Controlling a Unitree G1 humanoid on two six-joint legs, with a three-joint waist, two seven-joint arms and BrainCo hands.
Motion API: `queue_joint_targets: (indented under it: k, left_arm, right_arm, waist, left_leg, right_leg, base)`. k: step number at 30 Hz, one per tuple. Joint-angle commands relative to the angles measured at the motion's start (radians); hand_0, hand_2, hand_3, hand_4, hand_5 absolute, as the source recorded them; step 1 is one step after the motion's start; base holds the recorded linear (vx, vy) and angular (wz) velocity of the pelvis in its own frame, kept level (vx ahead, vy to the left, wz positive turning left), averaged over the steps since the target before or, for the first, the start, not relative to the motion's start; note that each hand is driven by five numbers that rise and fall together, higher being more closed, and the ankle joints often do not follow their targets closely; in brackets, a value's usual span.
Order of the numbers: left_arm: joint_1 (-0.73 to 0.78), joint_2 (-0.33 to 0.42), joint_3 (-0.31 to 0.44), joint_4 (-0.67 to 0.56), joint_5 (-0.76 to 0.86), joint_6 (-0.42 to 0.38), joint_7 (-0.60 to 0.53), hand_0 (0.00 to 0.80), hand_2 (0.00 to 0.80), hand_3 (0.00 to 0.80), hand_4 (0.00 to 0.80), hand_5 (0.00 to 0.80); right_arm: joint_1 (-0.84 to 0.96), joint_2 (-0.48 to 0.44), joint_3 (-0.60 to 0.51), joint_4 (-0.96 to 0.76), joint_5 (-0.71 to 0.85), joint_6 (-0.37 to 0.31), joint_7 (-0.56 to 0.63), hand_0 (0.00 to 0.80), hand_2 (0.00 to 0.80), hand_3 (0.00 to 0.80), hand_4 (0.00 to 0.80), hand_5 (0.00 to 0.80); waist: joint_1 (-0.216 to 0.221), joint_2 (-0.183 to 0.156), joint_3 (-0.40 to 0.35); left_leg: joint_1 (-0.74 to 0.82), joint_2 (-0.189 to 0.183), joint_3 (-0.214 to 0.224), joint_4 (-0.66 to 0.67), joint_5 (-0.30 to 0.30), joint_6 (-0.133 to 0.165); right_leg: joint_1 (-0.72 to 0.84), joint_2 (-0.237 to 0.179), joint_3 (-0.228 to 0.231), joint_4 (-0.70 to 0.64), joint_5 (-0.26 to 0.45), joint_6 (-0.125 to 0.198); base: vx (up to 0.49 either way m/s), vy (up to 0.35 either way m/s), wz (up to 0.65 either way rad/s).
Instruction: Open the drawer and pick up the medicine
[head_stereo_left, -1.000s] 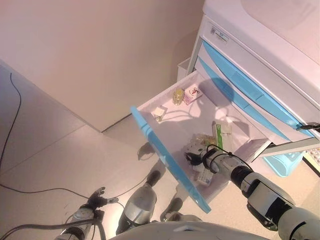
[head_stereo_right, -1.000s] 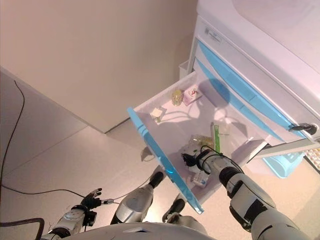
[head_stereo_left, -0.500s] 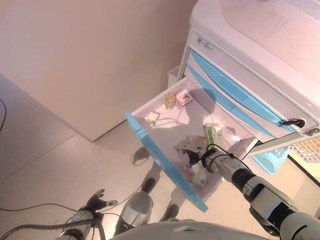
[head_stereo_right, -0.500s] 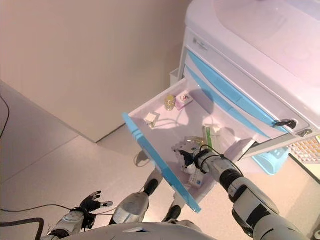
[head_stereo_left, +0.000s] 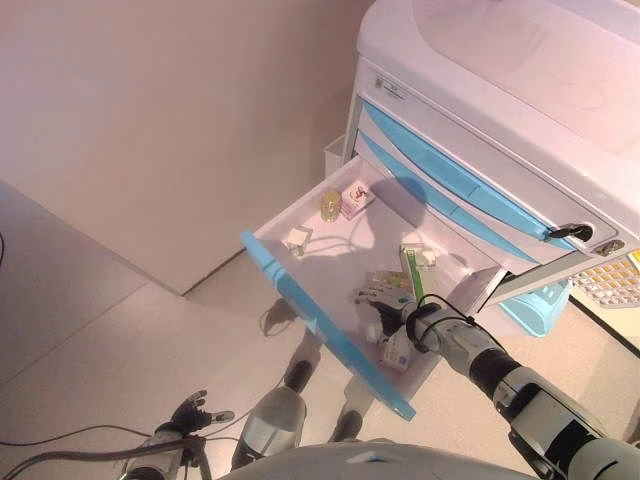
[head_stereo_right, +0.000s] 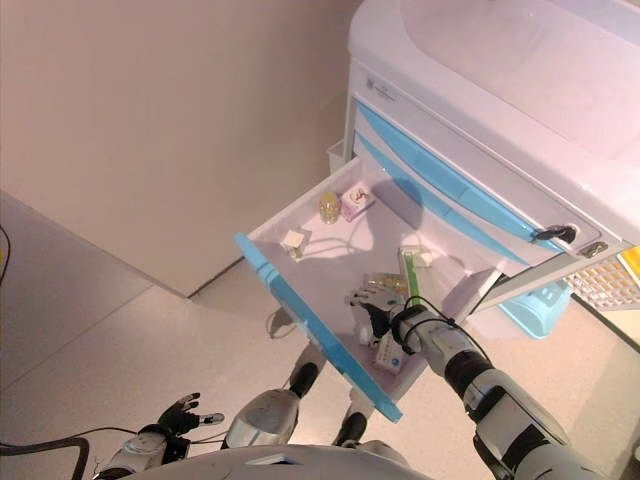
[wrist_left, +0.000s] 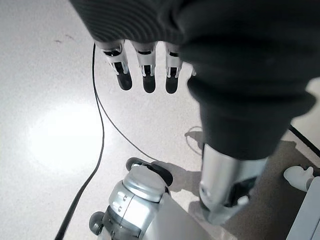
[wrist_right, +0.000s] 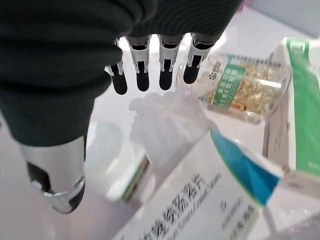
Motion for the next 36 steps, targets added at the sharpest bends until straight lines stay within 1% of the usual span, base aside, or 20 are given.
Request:
queue_joint_targets:
  k: [1,3,4,6,7,14,19,25,26,27,28,29,30,31,36]
  left_arm:
    - [0.004,-0.011,0.032,0.018,0.012,-0.002,0.011,0.0,0.0,0.0,0.0,0.0]
    - [0.004,-0.011,0.032,0.018,0.012,-0.002,0.011,0.0,0.0,0.0,0.0,0.0]
    - [-0.003,-0.006,0.024,0.02,0.008,-0.005,0.009,0.0,0.0,0.0,0.0,0.0]
    - [-0.009,-0.009,0.009,0.019,0.011,-0.013,0.012,0.0,0.0,0.0,0.0,0.0]
    - [-0.011,-0.011,0.004,0.02,0.01,-0.015,0.013,0.0,0.0,0.0,0.0,0.0]
    - [-0.021,-0.025,-0.02,0.019,0.014,-0.015,0.017,0.0,0.0,0.0,0.0,0.0]
    - [-0.015,-0.033,-0.029,0.013,0.01,-0.016,0.02,0.0,0.0,0.0,0.0,0.0]
    - [-0.008,-0.035,-0.035,0.008,0.001,-0.016,0.019,0.0,0.0,0.0,0.0,0.0]
    - [-0.008,-0.036,-0.033,0.01,0.004,-0.017,0.018,0.0,0.0,0.0,0.0,0.0]
    - [-0.008,-0.036,-0.032,0.01,0.005,-0.017,0.018,0.0,0.0,0.0,0.0,0.0]
    - [-0.008,-0.037,-0.032,0.012,0.003,-0.018,0.018,0.0,0.0,0.0,0.0,0.0]
    - [-0.009,-0.038,-0.032,0.013,0.004,-0.018,0.018,0.0,0.0,0.0,0.0,0.0]
    - [-0.008,-0.039,-0.033,0.013,0.003,-0.019,0.02,0.0,0.0,0.0,0.0,0.0]
    - [-0.007,-0.038,-0.033,0.013,0.003,-0.021,0.02,0.0,0.0,0.0,0.0,0.0]
    - [-0.007,-0.036,-0.035,0.01,0.003,-0.023,0.02,0.0,0.0,0.0,0.0,0.0]
  right_arm:
    - [0.0,-0.05,0.029,-0.076,0.006,0.041,0.04,0.0,0.0,0.0,0.0,0.0]
    - [0.0,-0.05,0.029,-0.076,0.006,0.041,0.04,0.0,0.0,0.0,0.0,0.0]
    - [0.003,-0.035,0.04,-0.028,-0.009,0.087,0.036,0.0,0.0,0.0,0.0,0.0]
    - [0.007,-0.008,0.045,0.032,-0.002,0.12,0.012,0.0,0.0,0.0,0.0,0.0]
    - [0.009,0.002,0.045,0.052,-0.002,0.126,0.001,0.0,0.0,0.0,0.0,0.0]
    - [0.007,0.046,0.022,0.167,0.028,0.146,-0.059,0.0,0.0,0.0,0.0,0.0]
    - [0.006,0.049,0.014,0.184,0.03,0.16,-0.071,0.0,0.0,0.0,0.0,0.0]
    - [0.006,0.046,0.008,0.191,0.039,0.15,-0.082,0.0,0.0,0.0,0.0,0.0]
    - [0.007,0.045,0.008,0.187,0.039,0.15,-0.078,0.113,0.113,0.113,0.113,0.113]
    - [0.007,0.045,0.008,0.186,0.037,0.151,-0.076,0.264,0.264,0.264,0.264,0.264]
    - [0.005,0.047,0.012,0.185,0.033,0.149,-0.069,0.477,0.477,0.477,0.477,0.477]
    - [0.005,0.048,0.013,0.186,0.031,0.148,-0.066,0.59,0.59,0.59,0.59,0.59]
    - [0.005,0.05,0.016,0.188,0.028,0.148,-0.066,0.762,0.762,0.762,0.762,0.762]
    - [0.007,0.05,0.018,0.188,0.024,0.145,-0.068,0.8,0.8,0.8,0.8,0.8]
    - [0.005,0.05,0.023,0.19,0.015,0.135,-0.076,0.8,0.8,0.8,0.8,0.8]
  waist:
    - [-0.01,-0.022,0.006]
    - [-0.01,-0.022,0.006]
    - [-0.007,-0.022,0.01]
    - [0.001,-0.019,0.018]
    - [0.002,-0.017,0.019]
    - [0.011,0.006,0.023]
    - [0.011,0.023,0.023]
    - [0.012,0.037,0.028]
    - [0.009,0.037,0.025]
    - [0.008,0.037,0.025]
    - [0.008,0.037,0.025]
    - [0.008,0.037,0.024]
    - [0.009,0.037,0.023]
    - [0.009,0.036,0.023]
    - [0.011,0.031,0.018]
  left_leg:
    - [0.003,-0.075,-0.016,-0.004,-0.081,0.056]
    - [0.003,-0.075,-0.016,-0.004,-0.081,0.056]
    - [0.001,-0.075,-0.016,-0.004,-0.08,0.057]
    - [-0.004,-0.078,-0.021,-0.003,-0.078,0.058]
    - [-0.006,-0.079,-0.023,-0.002,-0.078,0.058]
    - [-0.014,-0.087,-0.037,0.001,-0.073,0.06]
    - [-0.017,-0.09,-0.042,0.0,-0.068,0.059]
    - [-0.012,-0.092,-0.045,-0.005,-0.067,0.058]
    - [-0.017,-0.093,-0.047,-0.003,-0.064,0.058]
    - [-0.017,-0.093,-0.047,-0.003,-0.064,0.058]
    - [-0.017,-0.093,-0.045,-0.003,-0.064,0.058]
    - [-0.017,-0.093,-0.045,-0.003,-0.064,0.058]
    - [-0.016,-0.093,-0.045,-0.004,-0.064,0.058]
    - [-0.015,-0.092,-0.044,-0.005,-0.063,0.057]
    - [-0.009,-0.091,-0.044,-0.009,-0.065,0.058]
  right_leg:
    - [-0.001,-0.035,0.036,-0.025,0.08,0.068]
    - [-0.001,-0.035,0.036,-0.025,0.08,0.068]
    - [-0.002,-0.036,0.034,-0.025,0.08,0.068]
    - [-0.004,-0.037,0.03,-0.026,0.08,0.068]
    - [-0.005,-0.037,0.03,-0.025,0.08,0.067]
    - [-0.011,-0.043,0.022,-0.023,0.081,0.068]
    - [-0.012,-0.048,0.017,-0.023,0.082,0.069]
    - [-0.013,-0.052,0.016,-0.019,0.079,0.069]
    - [-0.016,-0.053,0.013,-0.021,0.083,0.071]
    - [-0.016,-0.054,0.013,-0.022,0.083,0.071]
    - [-0.015,-0.054,0.013,-0.022,0.084,0.071]
    - [-0.015,-0.054,0.013,-0.022,0.083,0.072]
    - [-0.014,-0.054,0.013,-0.023,0.083,0.072]
    - [-0.013,-0.054,0.013,-0.023,0.084,0.072]
    - [-0.009,-0.055,0.013,-0.024,0.083,0.073]
  base:
    - [0.0,0.0,0.0]
    - [0.0,0.0,0.0]
    - [-0.009,-0.032,0.01]
    - [-0.011,-0.022,0.01]
    - [0.0,0.0,0.0]
    - [0.0,0.0,0.0]
    - [-0.001,0.006,0.0]
    - [0.0,0.0,0.0]
    - [0.0,0.0,0.0]
    - [0.0,0.0,0.0]
    - [0.0,0.0,0.0]
    - [0.0,0.0,0.0]
    - [0.0,0.0,0.0]
    - [0.012,-0.004,0.05]
    - [0.007,-0.004,0.07]
